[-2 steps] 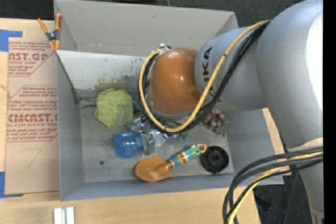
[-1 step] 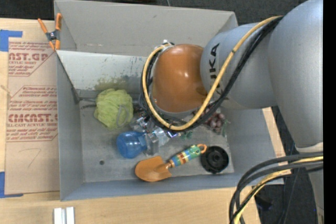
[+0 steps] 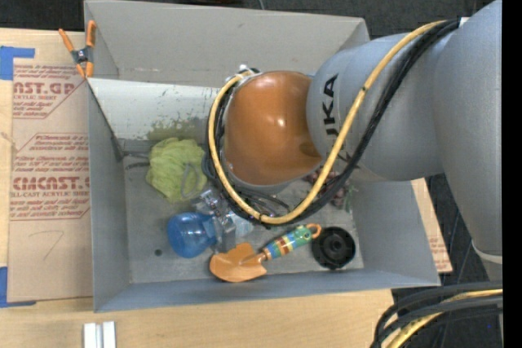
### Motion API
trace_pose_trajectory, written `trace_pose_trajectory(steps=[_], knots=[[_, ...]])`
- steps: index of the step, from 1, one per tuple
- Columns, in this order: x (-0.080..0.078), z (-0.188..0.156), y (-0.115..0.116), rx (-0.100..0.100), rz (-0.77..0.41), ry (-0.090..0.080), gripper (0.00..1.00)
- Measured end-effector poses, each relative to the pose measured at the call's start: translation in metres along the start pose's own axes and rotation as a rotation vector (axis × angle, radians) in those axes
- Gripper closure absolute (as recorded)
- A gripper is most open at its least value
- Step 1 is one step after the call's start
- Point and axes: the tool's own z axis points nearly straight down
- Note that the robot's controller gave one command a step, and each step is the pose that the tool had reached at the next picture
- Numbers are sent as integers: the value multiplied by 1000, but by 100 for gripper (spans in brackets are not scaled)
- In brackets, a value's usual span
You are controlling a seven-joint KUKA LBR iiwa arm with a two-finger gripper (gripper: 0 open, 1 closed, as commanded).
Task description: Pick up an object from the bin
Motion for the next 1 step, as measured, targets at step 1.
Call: trace_pose_trajectory(steps=[1], knots=[[-6,-102,-14,3,5,-1,100]])
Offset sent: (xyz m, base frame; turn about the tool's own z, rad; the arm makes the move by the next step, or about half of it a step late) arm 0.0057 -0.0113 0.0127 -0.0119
